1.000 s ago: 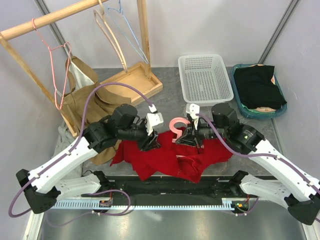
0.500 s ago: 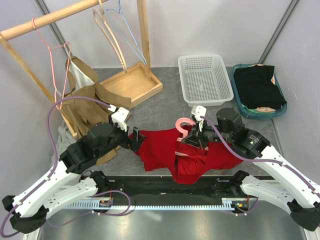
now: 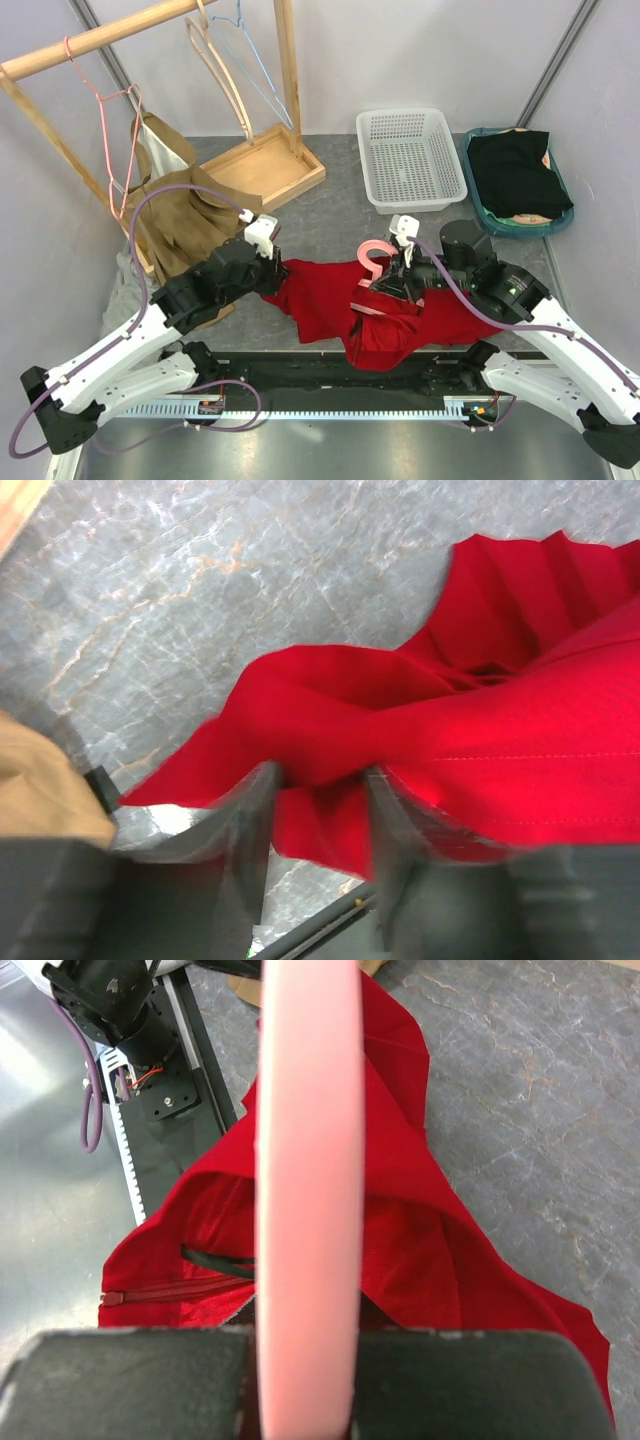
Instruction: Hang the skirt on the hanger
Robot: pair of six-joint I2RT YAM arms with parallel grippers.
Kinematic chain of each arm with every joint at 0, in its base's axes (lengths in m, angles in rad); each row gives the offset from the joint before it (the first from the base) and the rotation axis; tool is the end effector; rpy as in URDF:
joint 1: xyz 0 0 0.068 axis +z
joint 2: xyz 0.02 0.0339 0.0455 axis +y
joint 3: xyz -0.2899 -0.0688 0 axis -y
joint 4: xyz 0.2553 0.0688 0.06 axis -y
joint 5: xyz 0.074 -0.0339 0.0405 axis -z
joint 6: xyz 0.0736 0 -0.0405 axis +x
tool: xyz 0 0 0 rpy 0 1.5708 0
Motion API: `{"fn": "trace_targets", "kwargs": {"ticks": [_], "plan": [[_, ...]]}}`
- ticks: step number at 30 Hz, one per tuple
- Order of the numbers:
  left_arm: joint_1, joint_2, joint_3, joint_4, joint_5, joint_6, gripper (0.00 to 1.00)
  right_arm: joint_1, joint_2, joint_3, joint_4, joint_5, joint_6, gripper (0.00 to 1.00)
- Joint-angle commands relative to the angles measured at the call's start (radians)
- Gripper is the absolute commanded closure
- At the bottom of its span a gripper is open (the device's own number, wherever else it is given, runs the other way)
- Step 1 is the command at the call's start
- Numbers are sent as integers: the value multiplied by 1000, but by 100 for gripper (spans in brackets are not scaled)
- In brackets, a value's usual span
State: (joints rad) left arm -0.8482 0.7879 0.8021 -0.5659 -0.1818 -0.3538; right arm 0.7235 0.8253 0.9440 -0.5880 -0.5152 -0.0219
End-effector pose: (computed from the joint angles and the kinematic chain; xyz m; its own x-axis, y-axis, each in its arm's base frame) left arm 0.1387 -0.1372 0.3059 -0.5455 0.1034 -0.8317 0.4764 0.8547 -0.2062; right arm 0.1205 0.1549 0.3539 -0.3191 -0.3072 -0.8965 -0.9126 0.3546 0.2032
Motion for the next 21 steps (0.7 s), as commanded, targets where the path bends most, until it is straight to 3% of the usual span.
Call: {"fn": "trace_targets", "kwargs": {"ticks": [1, 2, 12, 16, 21], "plan": [[1, 45, 35, 38, 33, -2, 80, 2, -37, 32, 71, -29, 17, 100], [1, 51, 39, 35, 12, -2, 98, 2, -38, 33, 71, -28, 17, 100], [49, 140, 146, -132, -303, -89, 98, 2, -101, 33, -5, 10, 0, 100], [136, 152, 149, -161, -311, -113, 98, 2, -132, 48, -30, 27, -3, 100], [166, 166, 160, -170, -278, -113, 98, 1, -137, 85, -36, 23, -9, 100]]}}
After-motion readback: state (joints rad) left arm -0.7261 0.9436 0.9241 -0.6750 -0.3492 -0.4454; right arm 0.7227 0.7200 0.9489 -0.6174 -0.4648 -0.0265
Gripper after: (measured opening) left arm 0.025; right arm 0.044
